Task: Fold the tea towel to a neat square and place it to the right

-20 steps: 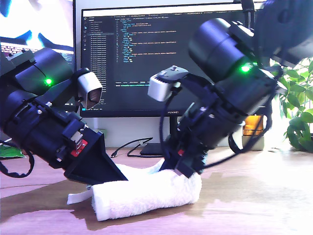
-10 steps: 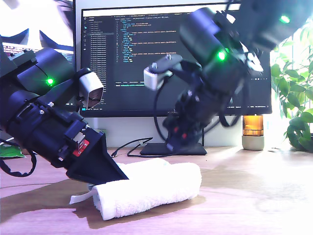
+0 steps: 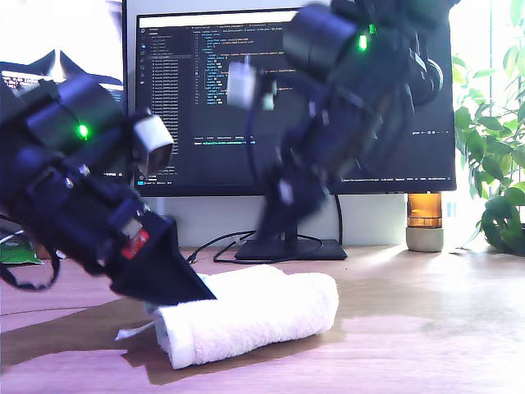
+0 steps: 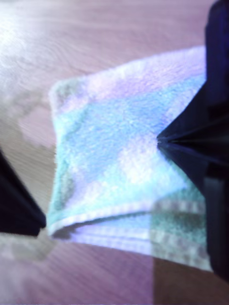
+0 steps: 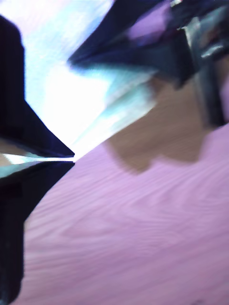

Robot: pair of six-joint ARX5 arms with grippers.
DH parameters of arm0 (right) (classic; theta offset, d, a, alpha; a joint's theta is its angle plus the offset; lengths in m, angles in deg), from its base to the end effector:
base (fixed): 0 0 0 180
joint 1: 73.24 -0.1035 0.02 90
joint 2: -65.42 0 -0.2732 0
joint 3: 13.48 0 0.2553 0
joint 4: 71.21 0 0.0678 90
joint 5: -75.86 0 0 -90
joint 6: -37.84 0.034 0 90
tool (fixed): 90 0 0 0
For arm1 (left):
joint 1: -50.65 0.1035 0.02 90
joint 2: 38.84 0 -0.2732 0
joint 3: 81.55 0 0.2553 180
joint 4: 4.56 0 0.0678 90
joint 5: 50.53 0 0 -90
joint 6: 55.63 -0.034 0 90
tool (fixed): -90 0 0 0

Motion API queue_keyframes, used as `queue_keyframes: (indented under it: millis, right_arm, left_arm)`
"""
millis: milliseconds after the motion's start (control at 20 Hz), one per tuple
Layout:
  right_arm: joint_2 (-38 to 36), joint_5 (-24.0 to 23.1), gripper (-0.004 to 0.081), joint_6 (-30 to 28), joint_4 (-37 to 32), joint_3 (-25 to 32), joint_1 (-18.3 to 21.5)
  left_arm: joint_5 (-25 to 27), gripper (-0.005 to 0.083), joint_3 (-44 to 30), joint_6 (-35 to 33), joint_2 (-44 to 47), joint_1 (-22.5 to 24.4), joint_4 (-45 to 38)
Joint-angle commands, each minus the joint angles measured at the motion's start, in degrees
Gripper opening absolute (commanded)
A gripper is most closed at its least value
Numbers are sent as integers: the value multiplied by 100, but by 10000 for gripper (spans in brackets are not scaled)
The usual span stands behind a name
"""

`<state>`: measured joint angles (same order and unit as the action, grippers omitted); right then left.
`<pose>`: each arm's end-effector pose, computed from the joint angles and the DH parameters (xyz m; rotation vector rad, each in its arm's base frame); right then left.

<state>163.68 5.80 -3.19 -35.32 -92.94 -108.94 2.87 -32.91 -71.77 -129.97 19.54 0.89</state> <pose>0.2844 0.2187 0.2102 -0.7407 0.6224 1.2136 0.2270 -0.1607 0.1336 0.1904 0.7207 -1.2240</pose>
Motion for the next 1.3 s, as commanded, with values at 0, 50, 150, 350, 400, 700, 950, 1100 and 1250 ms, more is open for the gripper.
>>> queue_keyframes:
  millis: [0, 50, 150, 350, 400, 700, 950, 1100, 1250]
  right_arm:
    - [79, 619, -10, -363, 341, -133, 236]
    - [79, 953, -10, -614, 575, -188, 345]
    - [79, 1613, -10, -1010, 975, -229, 581]
    - [111, 2481, -10, -1880, 1158, -229, 761]
    - [138, 2614, -10, -1978, 1137, -229, 761]
    - [695, 2944, -10, -2330, 1150, -229, 695]
    - [1287, 3215, -11, -2378, 999, -229, 518]
    - [1622, 3257, -10, -2389, 800, -229, 378]
    - [1921, 3062, -10, -2380, 713, -229, 313]
  left_arm:
    - [0, -19, -96, 74, 439, -13, 39]
    - [0, -19, -96, 74, 634, -11, 127]
    - [31, -19, -96, 74, 1023, -13, 369]
    - [918, -19, -96, 365, 1775, -11, 1029]
    - [1150, -19, -96, 463, 1965, 4, 1126]
    - [1694, -19, -96, 1235, 2632, 31, 1296]
    - [1775, -19, -96, 1204, 2715, 31, 1572]
    - [1786, -19, -96, 1207, 2712, 31, 1587]
    - [1786, -19, -96, 1211, 2712, 31, 1635]
